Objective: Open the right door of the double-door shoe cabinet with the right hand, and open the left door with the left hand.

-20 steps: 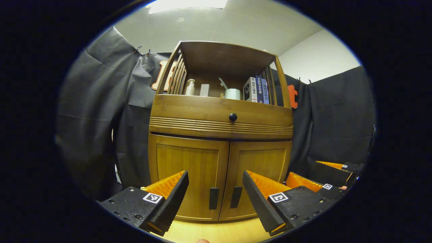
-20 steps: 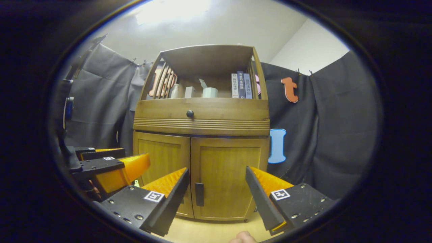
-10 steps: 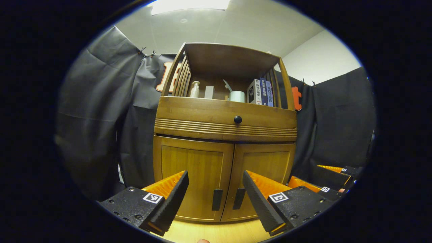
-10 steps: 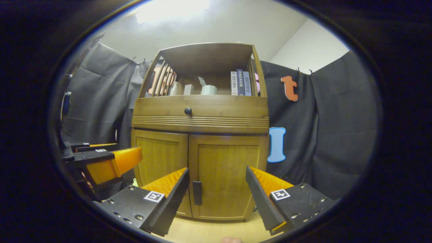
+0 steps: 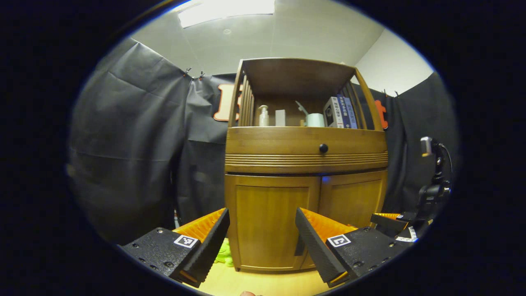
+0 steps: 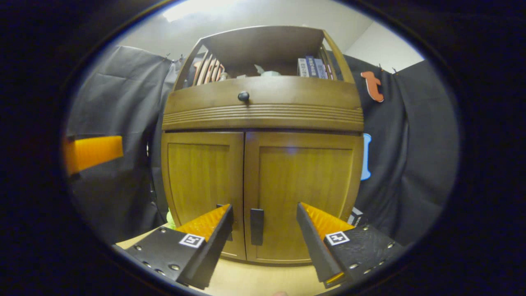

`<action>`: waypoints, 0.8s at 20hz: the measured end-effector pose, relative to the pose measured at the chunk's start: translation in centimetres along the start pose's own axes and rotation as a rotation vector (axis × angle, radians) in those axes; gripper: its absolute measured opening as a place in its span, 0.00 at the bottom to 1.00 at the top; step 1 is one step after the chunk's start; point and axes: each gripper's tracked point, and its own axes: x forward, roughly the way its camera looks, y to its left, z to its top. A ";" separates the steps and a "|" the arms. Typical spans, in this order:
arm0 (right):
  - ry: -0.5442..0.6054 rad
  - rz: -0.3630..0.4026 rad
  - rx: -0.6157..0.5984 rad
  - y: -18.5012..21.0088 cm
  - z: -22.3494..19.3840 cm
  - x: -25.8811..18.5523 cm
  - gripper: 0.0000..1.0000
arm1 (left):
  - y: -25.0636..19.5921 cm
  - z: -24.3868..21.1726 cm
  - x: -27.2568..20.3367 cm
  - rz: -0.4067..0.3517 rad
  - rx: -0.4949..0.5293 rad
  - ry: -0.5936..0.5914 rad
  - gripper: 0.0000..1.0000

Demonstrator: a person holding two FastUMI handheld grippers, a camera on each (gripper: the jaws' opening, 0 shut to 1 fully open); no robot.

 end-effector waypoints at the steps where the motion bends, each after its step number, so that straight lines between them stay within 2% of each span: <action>1: 0.017 0.006 -0.004 0.4 -1.0 1.2 0.84 | 1.0 0.0 0.1 0.024 0.006 0.000 0.97; 3: 0.051 0.000 -0.016 0.6 -2.6 2.8 0.85 | 2.2 -0.1 -0.1 0.071 0.020 0.004 0.97; 5: 0.080 -0.002 -0.012 0.6 -4.1 4.8 0.60 | 4.3 -0.4 -0.2 0.117 0.040 0.013 0.97; 9: 0.157 -0.014 -0.001 0.8 -6.5 8.3 0.60 | 6.6 -1.0 -0.1 0.180 0.067 0.029 0.97; 11: 0.183 -0.005 0.020 1.3 -7.5 9.6 0.42 | 7.2 -1.2 0.1 0.195 0.073 0.035 0.98; 14: 0.209 -0.006 0.027 1.5 -8.0 10.1 0.42 | 7.6 -1.5 0.6 0.202 0.076 0.041 0.98; 16: 0.199 -0.026 0.023 1.4 -8.3 10.4 0.27 | 7.7 -1.8 0.9 0.201 0.073 0.048 0.98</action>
